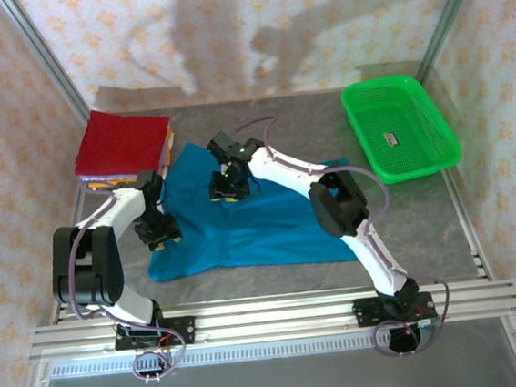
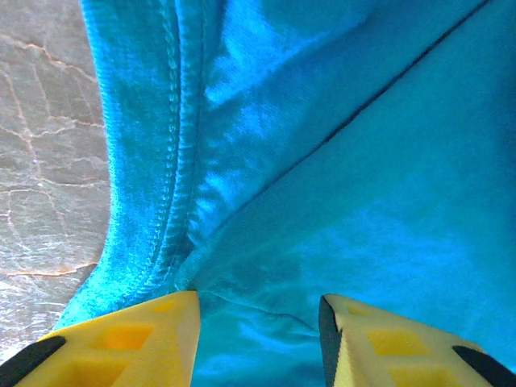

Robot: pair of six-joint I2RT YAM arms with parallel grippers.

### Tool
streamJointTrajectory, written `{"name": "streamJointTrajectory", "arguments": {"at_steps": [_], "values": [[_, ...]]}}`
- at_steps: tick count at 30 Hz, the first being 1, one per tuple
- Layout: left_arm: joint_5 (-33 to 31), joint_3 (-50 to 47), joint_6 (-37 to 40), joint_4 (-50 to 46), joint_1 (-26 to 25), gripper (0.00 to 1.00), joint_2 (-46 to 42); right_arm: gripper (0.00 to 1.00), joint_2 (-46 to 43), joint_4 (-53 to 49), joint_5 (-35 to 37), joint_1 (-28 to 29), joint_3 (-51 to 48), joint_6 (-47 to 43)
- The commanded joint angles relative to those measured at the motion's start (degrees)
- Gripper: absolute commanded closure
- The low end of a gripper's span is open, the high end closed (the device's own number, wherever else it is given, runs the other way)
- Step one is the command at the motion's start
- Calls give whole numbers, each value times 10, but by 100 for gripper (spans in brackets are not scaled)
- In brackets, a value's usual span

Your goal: Fold and stack the t-shirts

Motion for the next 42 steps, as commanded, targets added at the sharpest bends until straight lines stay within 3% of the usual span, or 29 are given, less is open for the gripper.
{"name": "streamJointTrajectory", "arguments": {"at_steps": [1,25,32,42], "values": [[-2,-2,-3,3,6,55,-8,61,26,-27,-12,3,28,-9],[3,-26,-3,15,7,56,-5,75,53,8,-48,6,32,9],[3,-26,-2,16,7,56,-4,73,49,6,-45,6,33,7],[0,-26,-4,13,7,56,2,97,36,-3,-10,6,27,6]]}}
